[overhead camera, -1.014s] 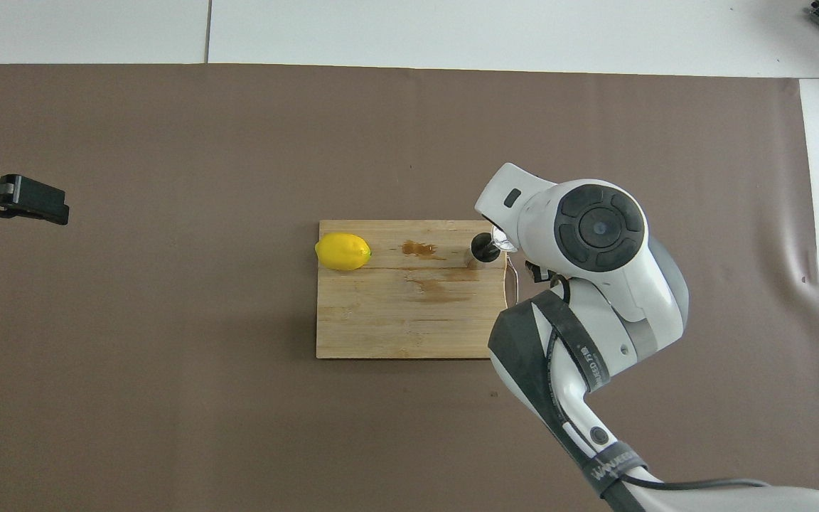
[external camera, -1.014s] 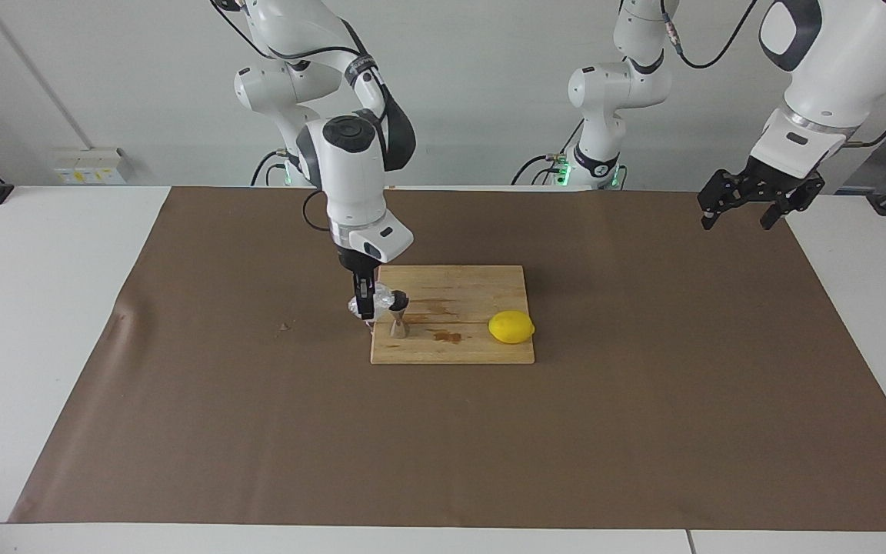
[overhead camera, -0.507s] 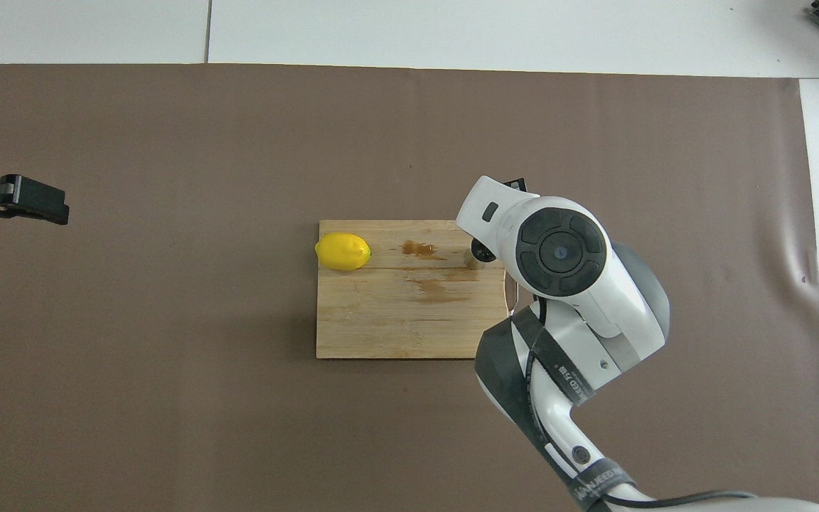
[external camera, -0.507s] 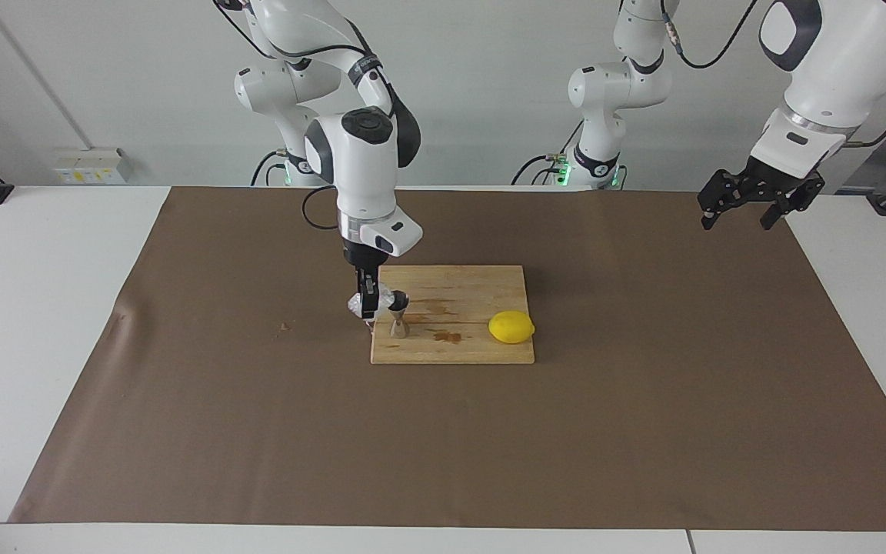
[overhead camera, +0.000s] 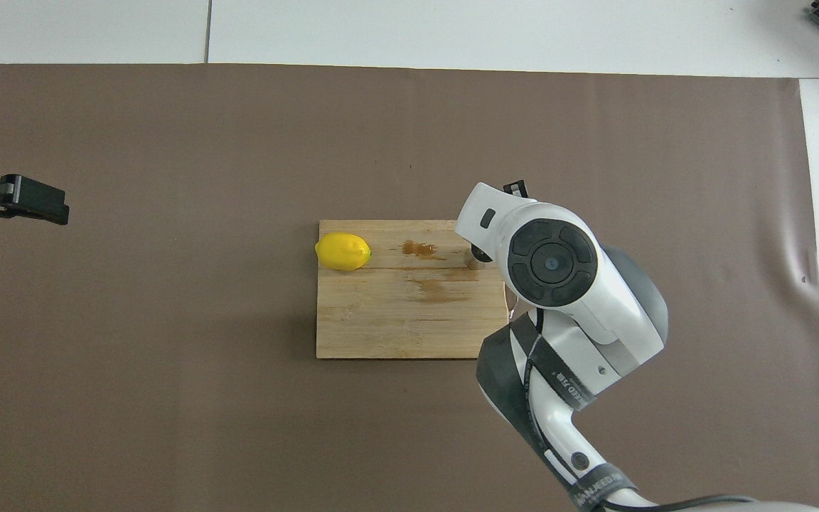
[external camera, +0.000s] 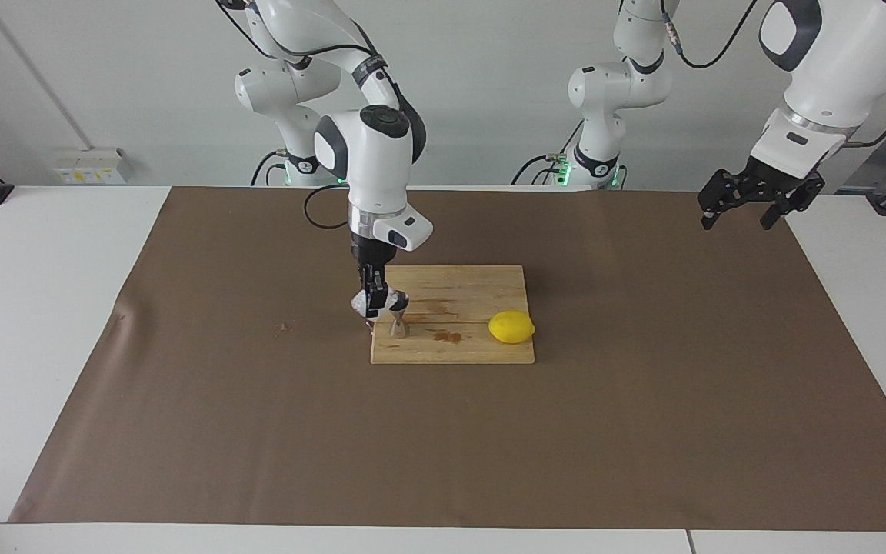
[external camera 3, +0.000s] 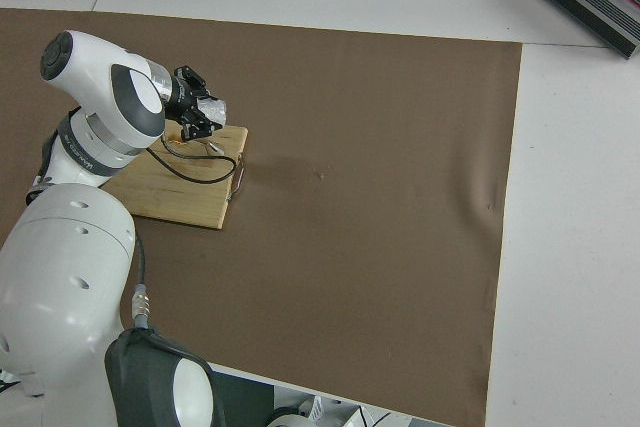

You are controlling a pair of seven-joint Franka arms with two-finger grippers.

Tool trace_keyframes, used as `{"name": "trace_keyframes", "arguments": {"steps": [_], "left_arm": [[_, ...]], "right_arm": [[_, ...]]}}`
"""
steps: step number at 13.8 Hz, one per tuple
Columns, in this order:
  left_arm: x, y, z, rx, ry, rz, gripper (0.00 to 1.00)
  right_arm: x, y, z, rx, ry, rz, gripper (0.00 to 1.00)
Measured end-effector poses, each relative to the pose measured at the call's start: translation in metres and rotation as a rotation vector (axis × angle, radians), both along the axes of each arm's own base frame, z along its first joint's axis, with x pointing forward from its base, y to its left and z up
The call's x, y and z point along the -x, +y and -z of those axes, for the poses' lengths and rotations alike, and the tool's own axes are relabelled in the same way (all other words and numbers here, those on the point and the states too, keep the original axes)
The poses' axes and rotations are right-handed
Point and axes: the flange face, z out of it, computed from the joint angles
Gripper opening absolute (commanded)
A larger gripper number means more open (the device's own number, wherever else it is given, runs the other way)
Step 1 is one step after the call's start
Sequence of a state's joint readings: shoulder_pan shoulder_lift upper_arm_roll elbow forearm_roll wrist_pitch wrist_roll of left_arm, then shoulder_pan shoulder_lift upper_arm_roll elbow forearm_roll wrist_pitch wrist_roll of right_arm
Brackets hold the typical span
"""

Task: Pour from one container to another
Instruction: 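Tilt the white cup with the right gripper to pour into the steel cup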

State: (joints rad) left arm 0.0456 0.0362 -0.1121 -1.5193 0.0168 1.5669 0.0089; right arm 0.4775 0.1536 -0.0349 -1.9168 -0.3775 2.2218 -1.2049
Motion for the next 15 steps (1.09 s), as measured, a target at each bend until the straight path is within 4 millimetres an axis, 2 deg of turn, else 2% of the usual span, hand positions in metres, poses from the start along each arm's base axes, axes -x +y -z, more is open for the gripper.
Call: {"name": "trace_keyframes", "arguments": {"steps": [8, 12, 15], "left_arm": [[0.000, 0.000, 0.000, 0.000, 0.000, 0.000, 1.00], [0.000, 0.000, 0.000, 0.000, 0.000, 0.000, 1.00], [0.000, 0.000, 0.000, 0.000, 0.000, 0.000, 1.00]], "right_arm": [[0.008, 0.012, -0.001, 0.033, -0.030, -0.018, 0.00], [0.007, 0.009, -0.001, 0.033, -0.029, -0.009, 0.00], [0.002, -0.004, -0.003, 0.002, -0.020, 0.039, 0.00]]}}
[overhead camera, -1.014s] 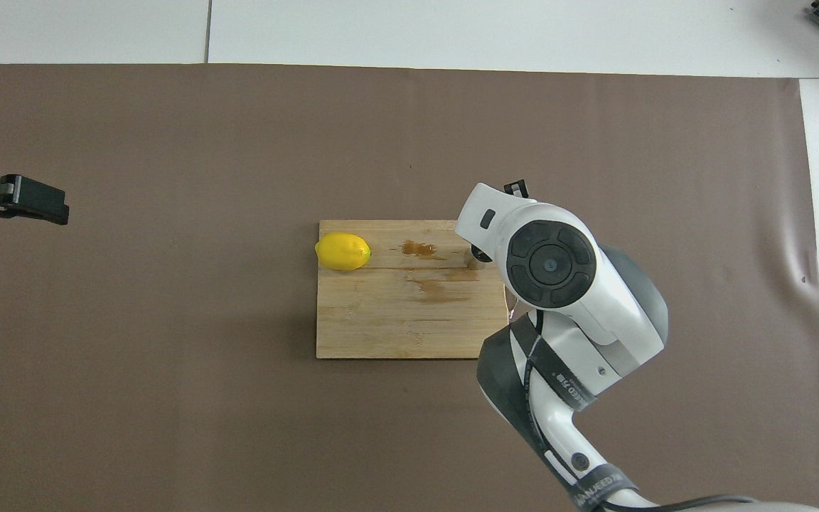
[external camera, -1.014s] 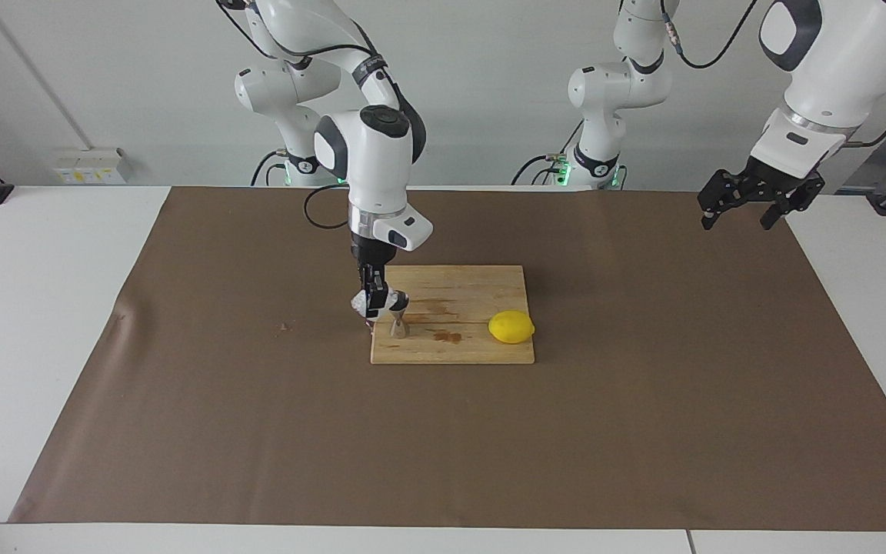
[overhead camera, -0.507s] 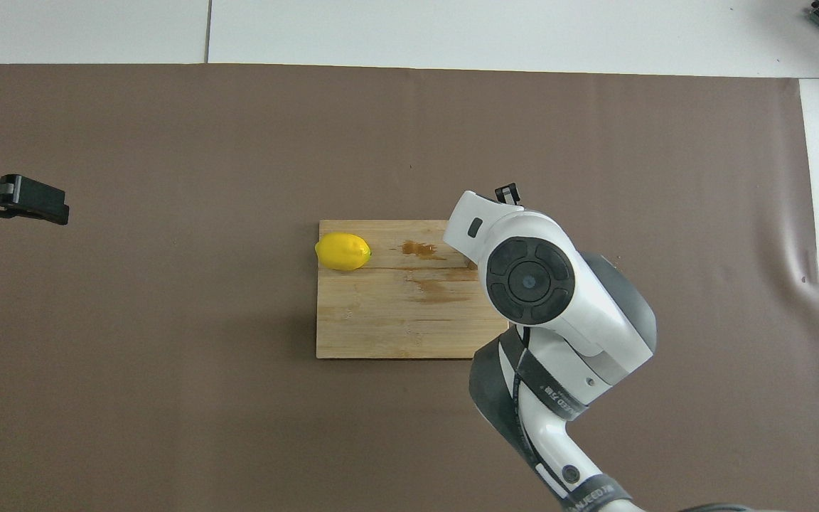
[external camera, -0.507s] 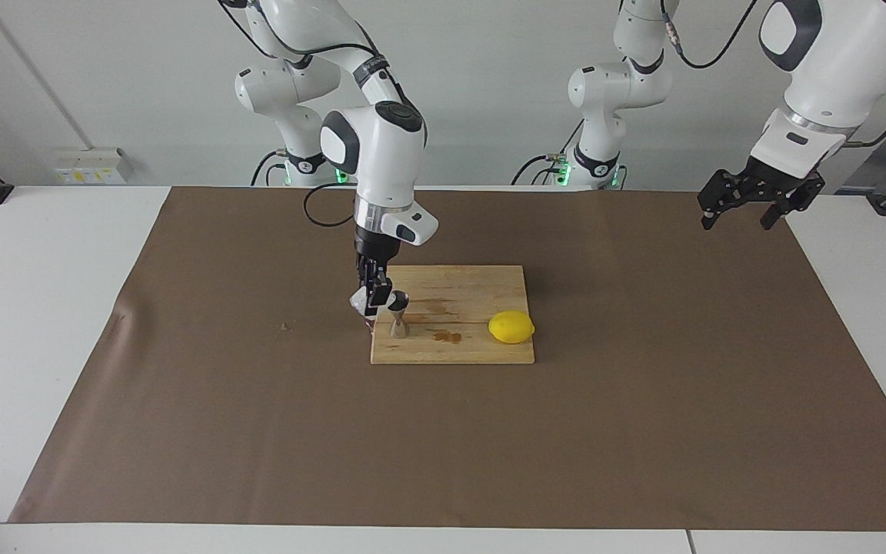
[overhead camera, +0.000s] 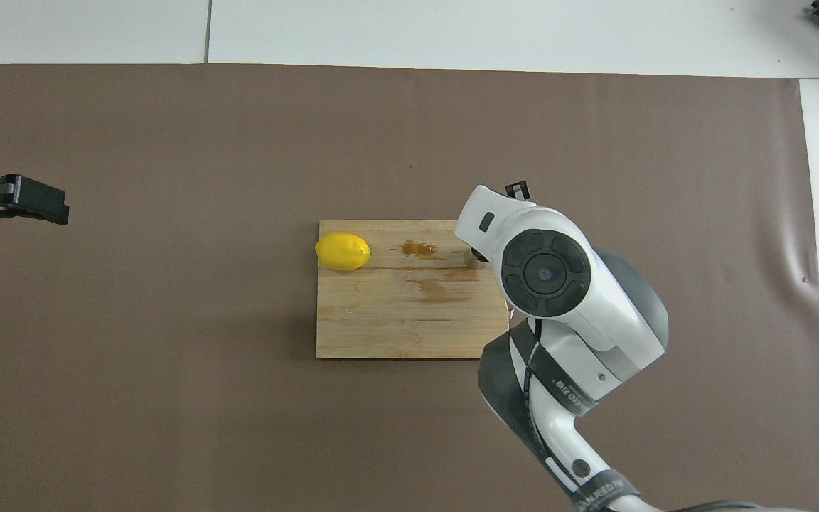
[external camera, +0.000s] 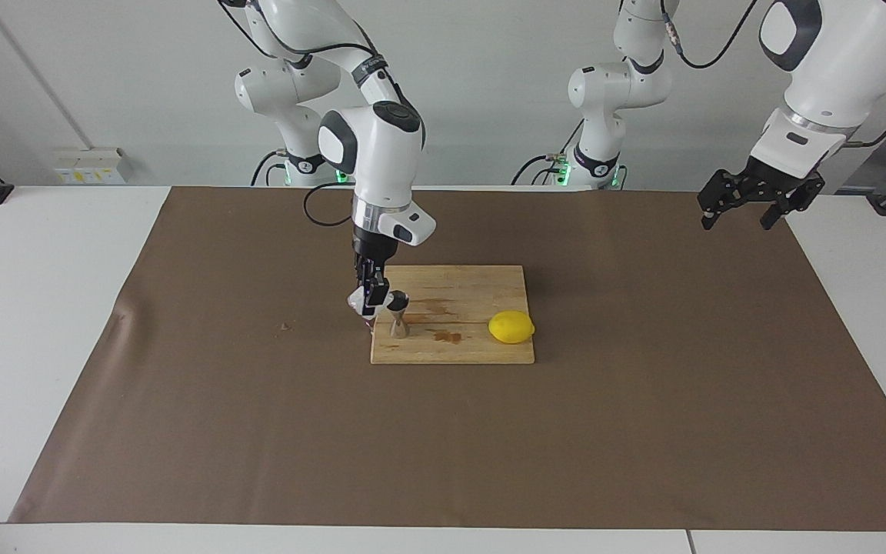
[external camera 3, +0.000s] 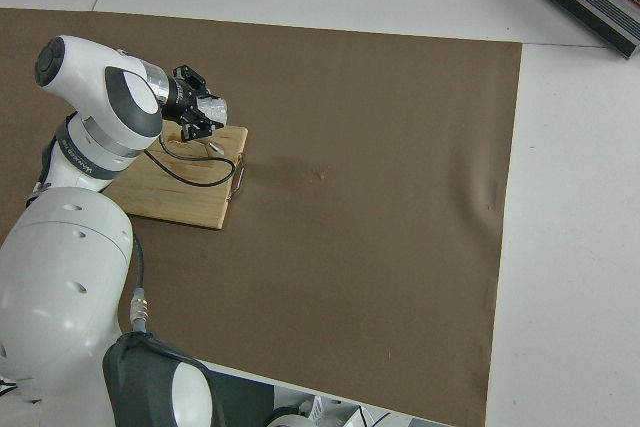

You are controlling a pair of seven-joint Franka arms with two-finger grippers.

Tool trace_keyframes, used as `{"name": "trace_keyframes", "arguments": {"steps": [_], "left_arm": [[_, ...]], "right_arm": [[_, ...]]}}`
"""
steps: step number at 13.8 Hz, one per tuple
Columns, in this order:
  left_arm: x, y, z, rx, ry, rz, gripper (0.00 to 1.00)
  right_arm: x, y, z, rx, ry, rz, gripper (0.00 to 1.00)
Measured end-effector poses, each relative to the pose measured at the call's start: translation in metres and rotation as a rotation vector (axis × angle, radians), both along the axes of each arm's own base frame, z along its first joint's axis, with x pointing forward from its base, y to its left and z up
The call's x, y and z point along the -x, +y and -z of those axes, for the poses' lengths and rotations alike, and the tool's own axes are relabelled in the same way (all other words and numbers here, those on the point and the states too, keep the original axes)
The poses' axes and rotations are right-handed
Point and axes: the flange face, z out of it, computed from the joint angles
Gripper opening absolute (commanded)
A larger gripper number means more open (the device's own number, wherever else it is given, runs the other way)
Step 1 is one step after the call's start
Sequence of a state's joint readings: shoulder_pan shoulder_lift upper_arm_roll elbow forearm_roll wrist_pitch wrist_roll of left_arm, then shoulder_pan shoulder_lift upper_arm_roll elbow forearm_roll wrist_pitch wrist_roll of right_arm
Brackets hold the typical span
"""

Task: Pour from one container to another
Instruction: 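Tilt the white cup with the right gripper to pour into the steel cup, then carry the white cup back and set it on the table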

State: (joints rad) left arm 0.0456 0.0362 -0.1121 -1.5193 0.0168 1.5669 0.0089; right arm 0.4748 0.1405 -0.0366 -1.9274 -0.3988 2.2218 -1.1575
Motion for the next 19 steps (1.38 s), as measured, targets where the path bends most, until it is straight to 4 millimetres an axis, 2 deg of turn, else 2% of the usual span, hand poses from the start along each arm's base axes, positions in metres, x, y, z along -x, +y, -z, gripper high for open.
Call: {"name": "trace_keyframes", "arguments": {"steps": [5, 10, 12, 14, 16, 19], "left_arm": [[0.000, 0.000, 0.000, 0.000, 0.000, 0.000, 1.00], [0.000, 0.000, 0.000, 0.000, 0.000, 0.000, 1.00], [0.000, 0.000, 0.000, 0.000, 0.000, 0.000, 1.00], [0.000, 0.000, 0.000, 0.000, 0.000, 0.000, 1.00], [0.000, 0.000, 0.000, 0.000, 0.000, 0.000, 1.00], [0.000, 0.000, 0.000, 0.000, 0.000, 0.000, 1.00]], "right_arm": [[-0.001, -0.008, -0.007, -0.111, 0.035, 0.081, 0.00], [-0.014, -0.048, -0.020, -0.282, 0.087, 0.196, 0.00], [-0.021, -0.071, -0.020, -0.342, 0.111, 0.218, 0.00], [-0.028, -0.105, -0.015, -0.413, 0.144, 0.238, 0.00], [-0.030, -0.143, 0.001, -0.486, 0.194, 0.258, 0.00], [-0.025, -0.205, 0.040, -0.592, 0.252, 0.298, 0.00]]}}
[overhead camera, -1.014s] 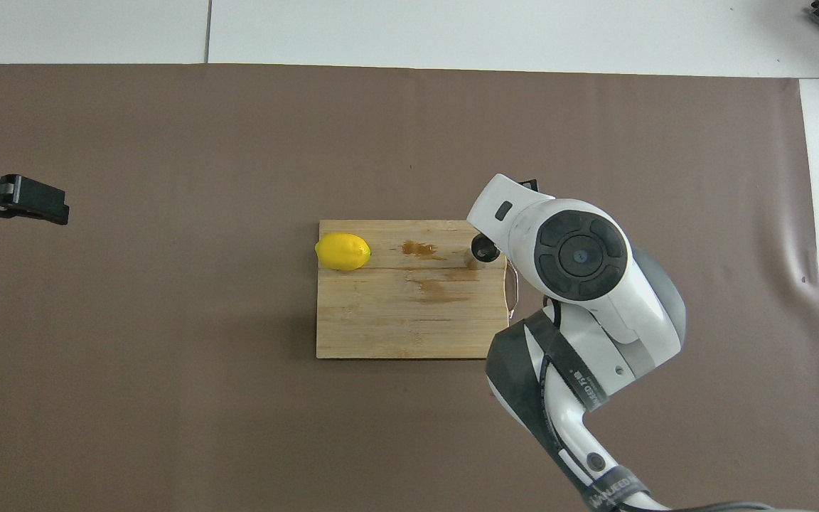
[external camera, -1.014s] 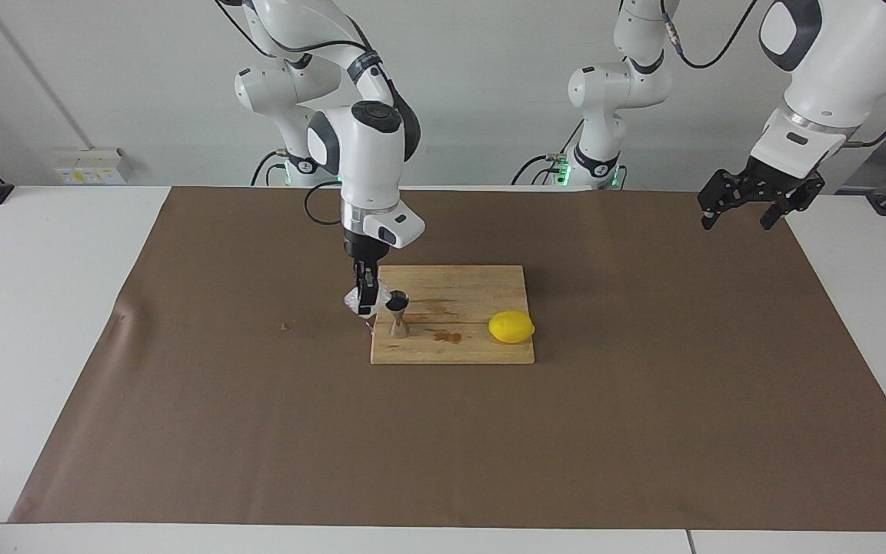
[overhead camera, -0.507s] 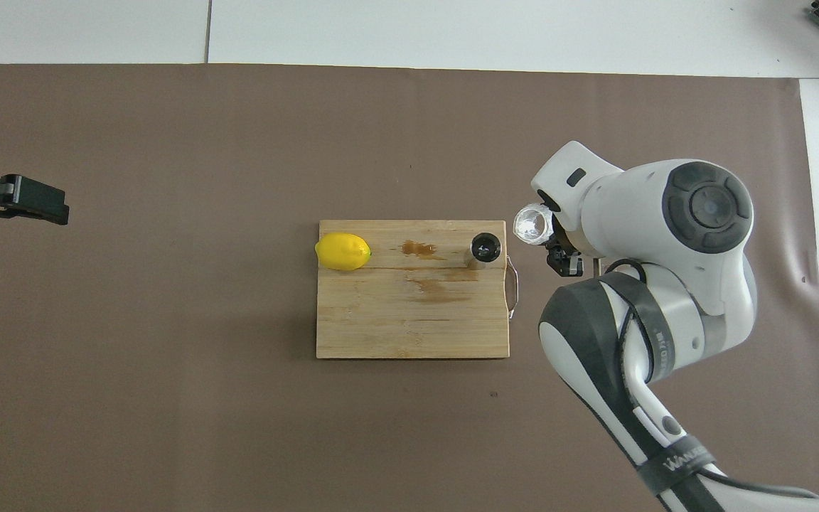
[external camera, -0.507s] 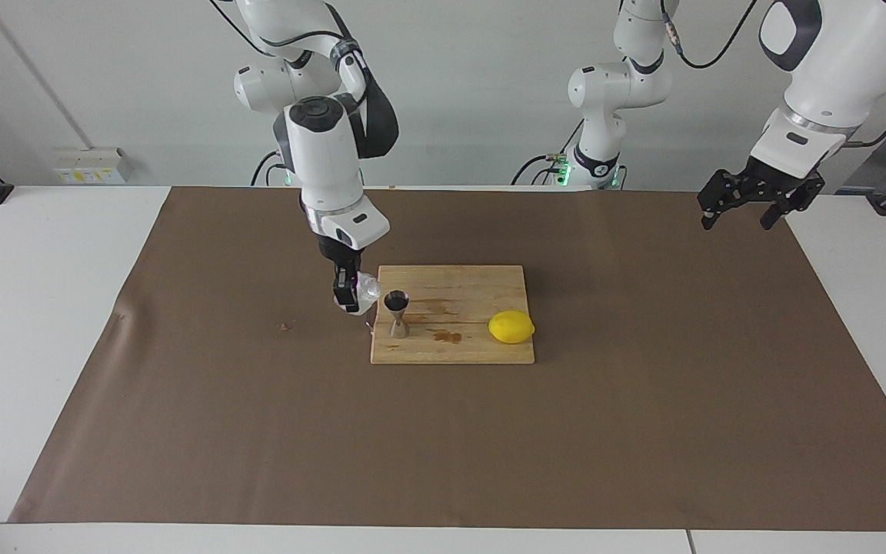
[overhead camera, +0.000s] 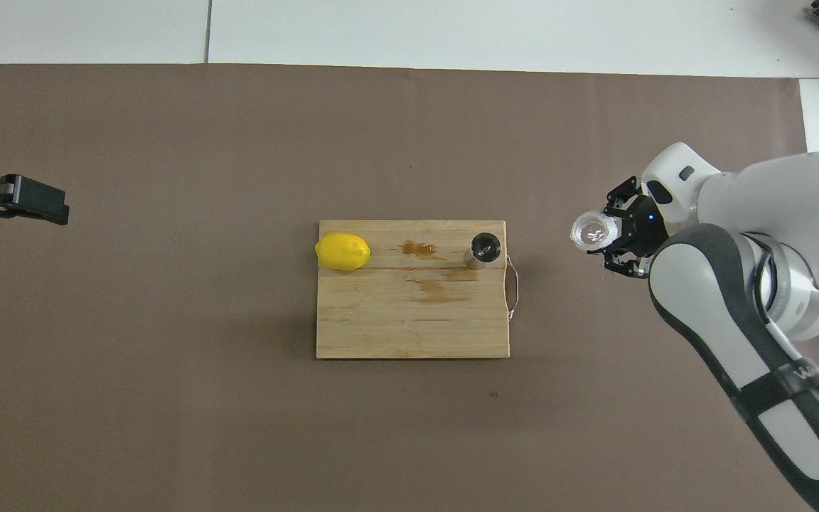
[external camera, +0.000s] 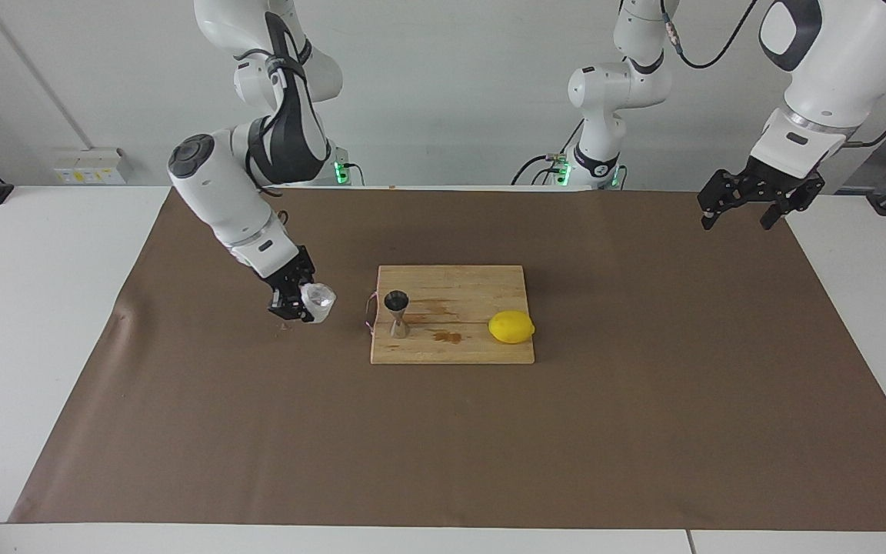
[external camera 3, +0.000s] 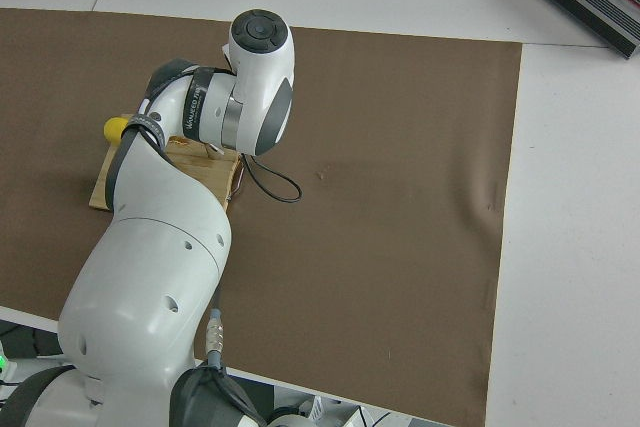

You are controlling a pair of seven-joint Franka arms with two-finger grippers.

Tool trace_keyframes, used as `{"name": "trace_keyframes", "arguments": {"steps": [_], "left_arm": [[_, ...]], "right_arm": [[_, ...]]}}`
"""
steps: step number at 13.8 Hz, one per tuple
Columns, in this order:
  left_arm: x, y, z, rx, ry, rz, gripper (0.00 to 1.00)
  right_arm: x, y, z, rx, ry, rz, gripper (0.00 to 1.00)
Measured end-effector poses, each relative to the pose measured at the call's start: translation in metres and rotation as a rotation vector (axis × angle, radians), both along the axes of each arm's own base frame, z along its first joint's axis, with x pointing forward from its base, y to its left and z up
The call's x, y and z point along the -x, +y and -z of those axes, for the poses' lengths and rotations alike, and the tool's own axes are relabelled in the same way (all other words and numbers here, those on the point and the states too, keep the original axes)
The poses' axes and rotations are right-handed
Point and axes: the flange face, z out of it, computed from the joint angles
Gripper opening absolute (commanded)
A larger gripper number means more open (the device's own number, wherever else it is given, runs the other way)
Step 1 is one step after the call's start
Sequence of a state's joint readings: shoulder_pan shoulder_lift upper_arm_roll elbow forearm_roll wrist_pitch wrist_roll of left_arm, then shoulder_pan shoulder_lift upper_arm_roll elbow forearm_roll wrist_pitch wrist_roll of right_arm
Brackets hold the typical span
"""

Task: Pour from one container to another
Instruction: 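Carry the white cup back and set it on the table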

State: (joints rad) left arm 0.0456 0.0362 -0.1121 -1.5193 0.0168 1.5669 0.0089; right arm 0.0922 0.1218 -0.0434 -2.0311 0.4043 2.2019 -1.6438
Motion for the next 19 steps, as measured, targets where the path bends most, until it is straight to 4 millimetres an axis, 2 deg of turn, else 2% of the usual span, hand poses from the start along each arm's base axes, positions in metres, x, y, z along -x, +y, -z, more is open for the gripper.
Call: {"name": "trace_keyframes", "arguments": {"steps": [2, 4, 10, 12, 17, 19], "left_arm": [[0.000, 0.000, 0.000, 0.000, 0.000, 0.000, 1.00], [0.000, 0.000, 0.000, 0.000, 0.000, 0.000, 1.00], [0.000, 0.000, 0.000, 0.000, 0.000, 0.000, 1.00], [0.000, 0.000, 0.000, 0.000, 0.000, 0.000, 1.00], [0.000, 0.000, 0.000, 0.000, 0.000, 0.000, 1.00], [0.000, 0.000, 0.000, 0.000, 0.000, 0.000, 1.00]], "right_arm": [[0.005, -0.031, 0.027, -0.040, 0.029, 0.019, 0.00], [0.008, -0.052, 0.048, -0.048, 0.056, 0.026, 0.00], [0.013, -0.085, 0.100, -0.112, 0.065, -0.006, 0.00], [0.014, -0.092, 0.109, -0.112, 0.069, -0.020, 0.00], [0.017, -0.117, 0.110, -0.112, 0.035, -0.055, 0.01], [0.019, -0.126, 0.110, -0.111, 0.025, -0.064, 0.31]]}}
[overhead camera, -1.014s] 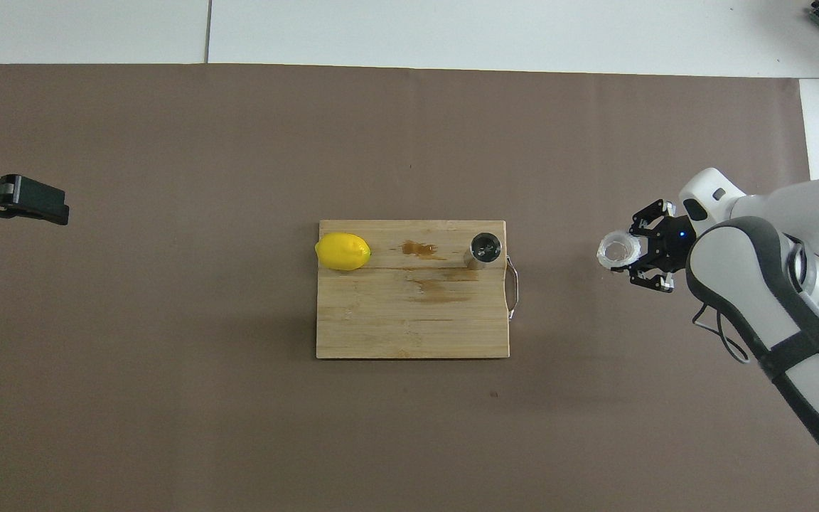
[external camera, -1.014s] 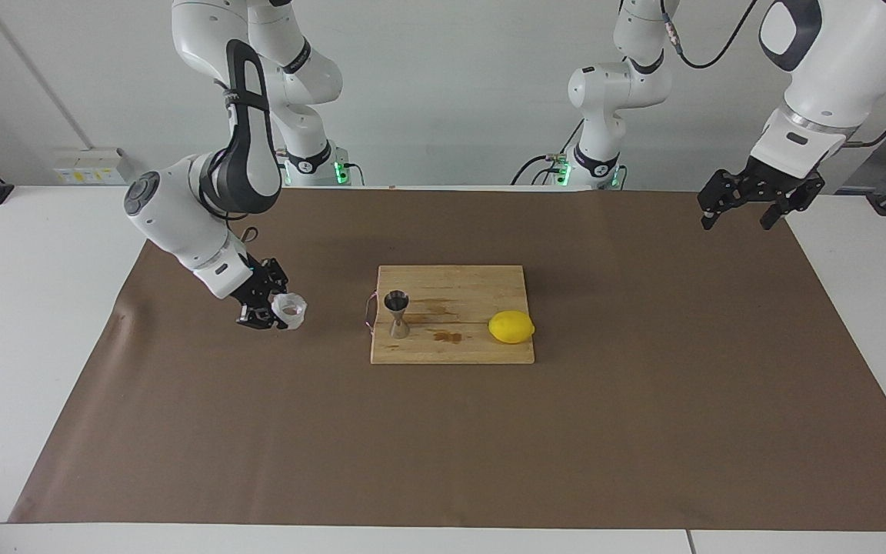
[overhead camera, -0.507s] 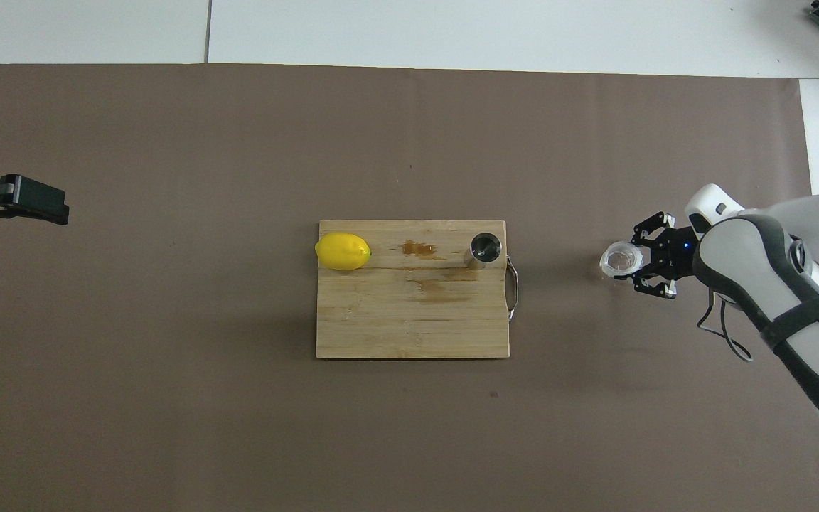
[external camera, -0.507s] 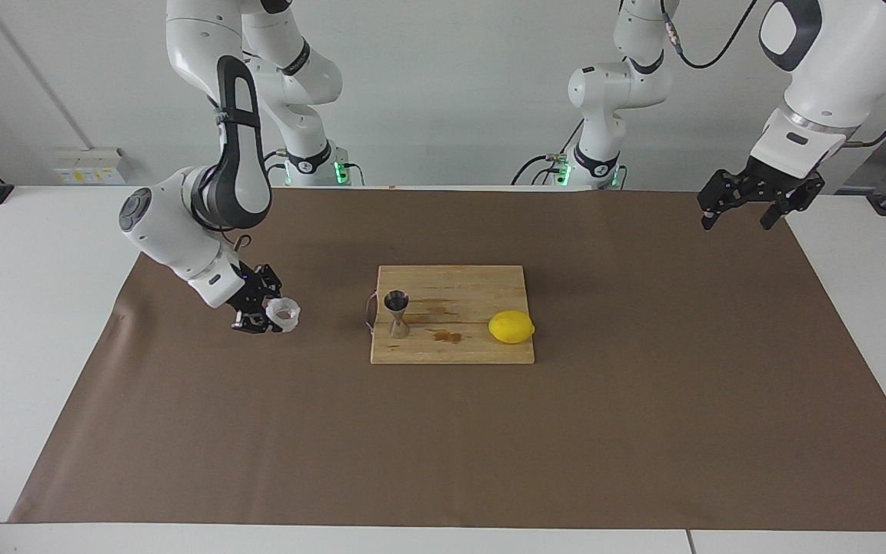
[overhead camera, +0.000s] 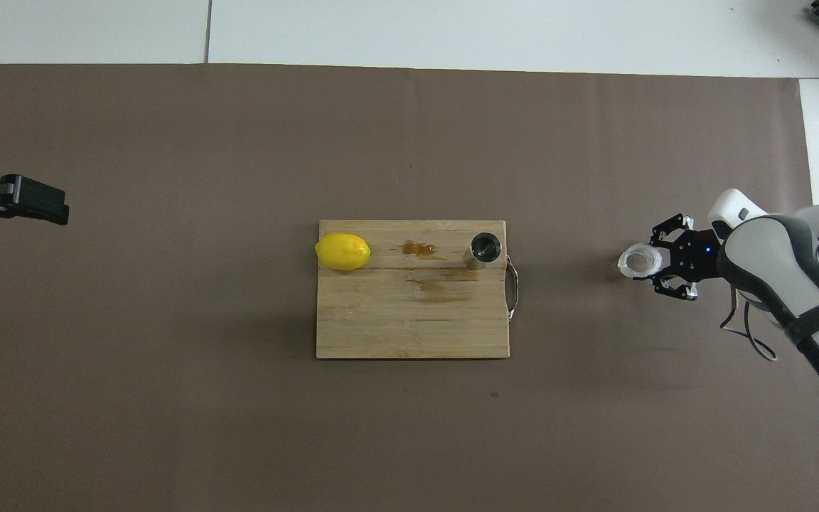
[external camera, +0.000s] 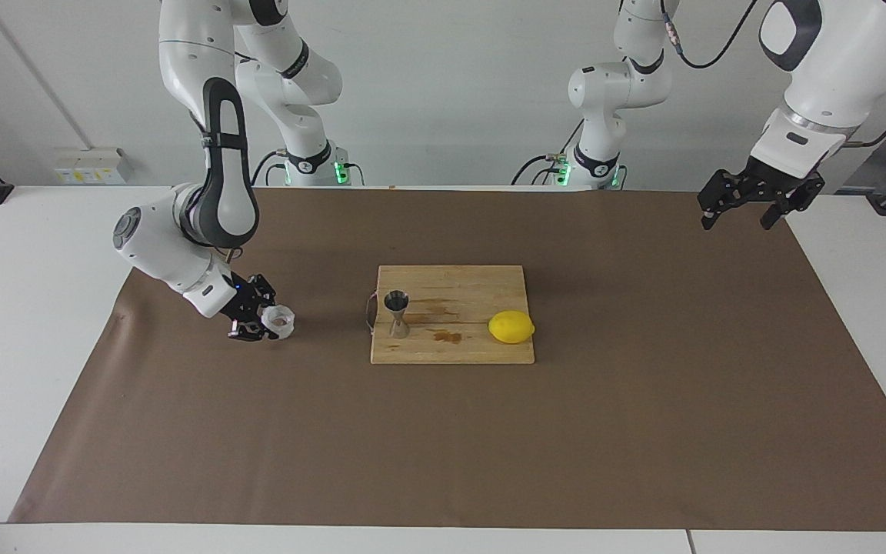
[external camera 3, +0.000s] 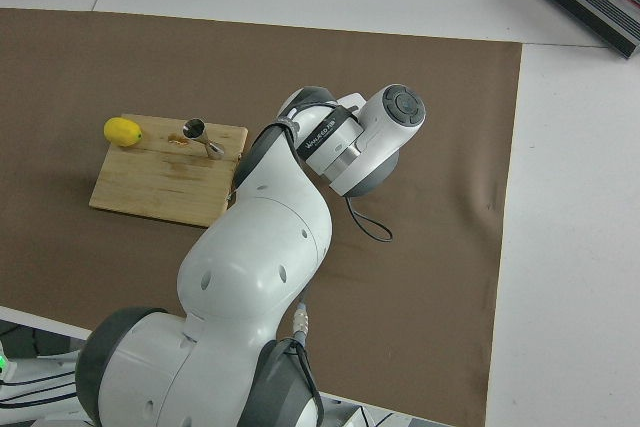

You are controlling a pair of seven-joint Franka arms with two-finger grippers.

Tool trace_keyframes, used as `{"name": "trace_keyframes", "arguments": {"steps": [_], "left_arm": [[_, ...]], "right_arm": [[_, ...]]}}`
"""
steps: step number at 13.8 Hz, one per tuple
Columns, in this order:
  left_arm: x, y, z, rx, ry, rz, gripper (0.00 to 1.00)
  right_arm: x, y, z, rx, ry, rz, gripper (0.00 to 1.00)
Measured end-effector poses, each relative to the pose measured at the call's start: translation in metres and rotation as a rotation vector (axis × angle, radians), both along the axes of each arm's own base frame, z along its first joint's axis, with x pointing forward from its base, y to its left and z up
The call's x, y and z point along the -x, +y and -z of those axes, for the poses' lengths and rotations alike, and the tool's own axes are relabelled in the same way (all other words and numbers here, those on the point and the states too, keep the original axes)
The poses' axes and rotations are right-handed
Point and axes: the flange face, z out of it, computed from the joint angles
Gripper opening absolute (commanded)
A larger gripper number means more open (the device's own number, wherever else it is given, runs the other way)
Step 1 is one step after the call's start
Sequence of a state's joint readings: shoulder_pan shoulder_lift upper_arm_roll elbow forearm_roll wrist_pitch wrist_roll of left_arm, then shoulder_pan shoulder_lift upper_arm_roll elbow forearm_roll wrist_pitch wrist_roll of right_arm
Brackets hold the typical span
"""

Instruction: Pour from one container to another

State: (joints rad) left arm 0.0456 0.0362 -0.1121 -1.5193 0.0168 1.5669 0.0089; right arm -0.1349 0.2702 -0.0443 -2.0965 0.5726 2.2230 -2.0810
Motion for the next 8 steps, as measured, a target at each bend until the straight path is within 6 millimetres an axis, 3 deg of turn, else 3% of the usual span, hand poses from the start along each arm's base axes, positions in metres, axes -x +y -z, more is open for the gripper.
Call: {"name": "trace_keyframes", "arguments": {"steps": [2, 8], "left_arm": [[0.000, 0.000, 0.000, 0.000, 0.000, 0.000, 1.00], [0.000, 0.000, 0.000, 0.000, 0.000, 0.000, 1.00]], "right_arm": [[0.002, -0.011, 0.000, -0.001, -0.002, 0.010, 1.00], [0.006, -0.021, 0.000, -0.001, -0.004, 0.024, 1.00]]}}
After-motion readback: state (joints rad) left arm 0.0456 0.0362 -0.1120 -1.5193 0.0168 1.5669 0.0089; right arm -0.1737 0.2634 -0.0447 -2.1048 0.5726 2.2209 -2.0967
